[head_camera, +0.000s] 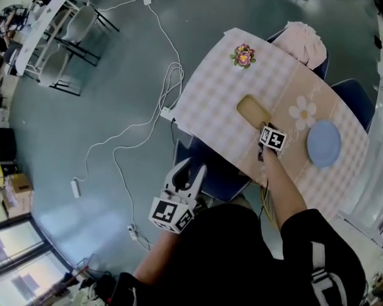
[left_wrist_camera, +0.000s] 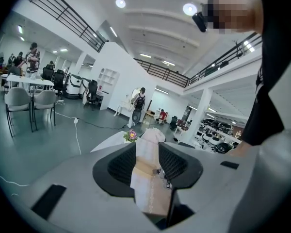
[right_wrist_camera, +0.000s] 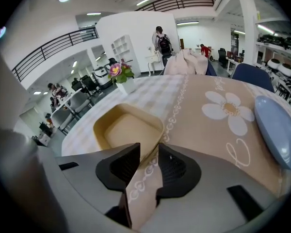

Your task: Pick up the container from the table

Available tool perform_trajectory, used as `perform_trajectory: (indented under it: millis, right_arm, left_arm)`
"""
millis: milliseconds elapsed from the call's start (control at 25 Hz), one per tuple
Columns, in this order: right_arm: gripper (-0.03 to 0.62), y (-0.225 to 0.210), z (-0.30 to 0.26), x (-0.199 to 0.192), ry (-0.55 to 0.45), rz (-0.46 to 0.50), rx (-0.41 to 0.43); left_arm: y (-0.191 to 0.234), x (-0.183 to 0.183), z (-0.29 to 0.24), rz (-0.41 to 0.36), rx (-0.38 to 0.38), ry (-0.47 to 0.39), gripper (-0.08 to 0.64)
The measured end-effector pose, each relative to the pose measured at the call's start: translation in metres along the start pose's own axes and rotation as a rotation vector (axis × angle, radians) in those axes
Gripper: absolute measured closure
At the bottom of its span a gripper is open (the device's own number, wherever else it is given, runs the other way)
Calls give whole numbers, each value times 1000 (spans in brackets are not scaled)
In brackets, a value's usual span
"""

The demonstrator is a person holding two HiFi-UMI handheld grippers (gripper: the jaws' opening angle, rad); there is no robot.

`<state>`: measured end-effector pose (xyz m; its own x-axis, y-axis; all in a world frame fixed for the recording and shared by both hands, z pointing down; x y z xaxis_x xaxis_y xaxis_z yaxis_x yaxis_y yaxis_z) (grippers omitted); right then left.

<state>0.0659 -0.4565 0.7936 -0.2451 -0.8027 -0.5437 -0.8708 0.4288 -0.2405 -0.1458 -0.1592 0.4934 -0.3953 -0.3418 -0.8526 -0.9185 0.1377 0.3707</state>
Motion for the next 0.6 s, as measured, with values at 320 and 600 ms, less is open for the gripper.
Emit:
perform_trajectory:
  millis: [320,600]
  right_arm:
    - [578,3,21,-3,-120,-20,-20]
    - [580,26,87,11,-288,-34,-7]
  left_arm:
    - [-7,-1,14,-59,-51,-3,434]
    - [3,11,41,-90,-99,-51,436]
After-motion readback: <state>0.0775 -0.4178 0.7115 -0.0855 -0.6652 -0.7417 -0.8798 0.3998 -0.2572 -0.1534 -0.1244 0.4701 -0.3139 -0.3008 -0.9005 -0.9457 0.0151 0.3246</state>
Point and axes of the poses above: the fingertips, and each gripper's own axes: z backward along the fingers, y to its left, x out of its top, the point moved 7 cm from there along z, backward along the fingers, and after that the axes turned 3 degrees about x, right-handed, at the moved point
